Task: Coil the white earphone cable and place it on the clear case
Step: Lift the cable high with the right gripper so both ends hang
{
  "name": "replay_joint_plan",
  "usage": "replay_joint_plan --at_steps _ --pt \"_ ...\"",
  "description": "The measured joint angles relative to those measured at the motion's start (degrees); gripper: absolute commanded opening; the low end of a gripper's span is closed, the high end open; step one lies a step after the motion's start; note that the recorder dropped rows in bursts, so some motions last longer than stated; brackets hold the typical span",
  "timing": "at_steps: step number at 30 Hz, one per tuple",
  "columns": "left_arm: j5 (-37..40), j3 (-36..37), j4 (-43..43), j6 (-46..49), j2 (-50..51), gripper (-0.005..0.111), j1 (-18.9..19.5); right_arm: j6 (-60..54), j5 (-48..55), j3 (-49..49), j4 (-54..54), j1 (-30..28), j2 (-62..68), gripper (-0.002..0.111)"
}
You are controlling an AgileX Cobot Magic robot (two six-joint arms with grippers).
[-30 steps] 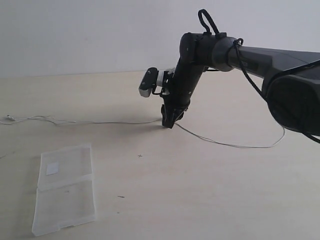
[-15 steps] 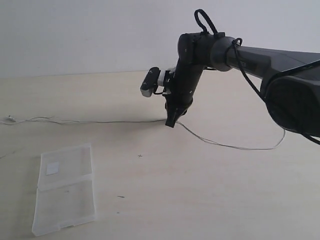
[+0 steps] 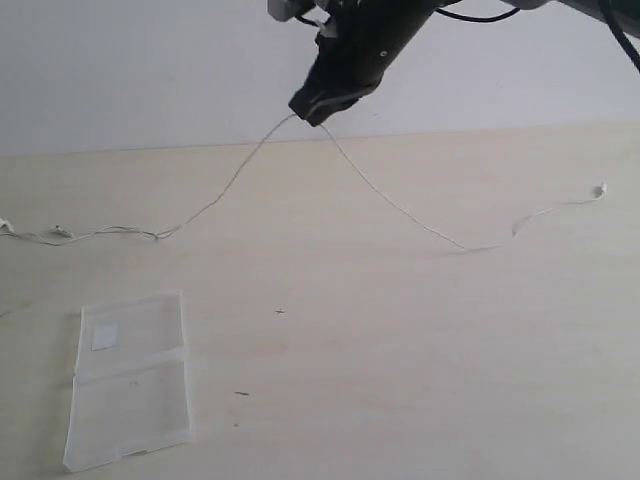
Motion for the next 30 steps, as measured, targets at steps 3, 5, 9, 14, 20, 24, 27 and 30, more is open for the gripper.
replay_joint_plan --at_steps 3,5,9,14,20,24,27,30 --pt "0.0 0.0 0.0 0.0 0.0 0.0 0.0 -1.6 -0.1 0.4 9.6 0.0 -0.4 0.0" --pt "0.0 0.0 0.0 0.0 0.0 0.0 0.0 -3.9 -0.1 3.1 15.4 0.0 -0.8 0.0" --pt "0.0 0.0 0.0 0.0 0.0 0.0 0.0 -9.2 -0.3 10.0 22.2 -1.1 -3.5 0.0" --pt "0.0 0.0 0.0 0.0 0.0 0.0 0.0 -16.9 -3.6 20.5 29.7 -4.3 -10.8 0.0" --pt "0.0 0.0 0.0 0.0 0.0 0.0 0.0 -32.6 -8.6 35.5 44.4 -9.9 -22.1 0.0" --pt "0.0 0.0 0.0 0.0 0.0 0.0 0.0 -46.8 -9.4 43.8 60.8 -12.5 -27.3 0.0" --pt "0.0 0.0 0.0 0.0 0.0 0.0 0.0 -53.1 -9.8 48.0 68.1 -12.9 -28.7 0.0" --pt "0.0 0.0 0.0 0.0 0.0 0.0 0.0 -55.1 -10.5 49.1 70.2 -12.9 -28.8 0.0"
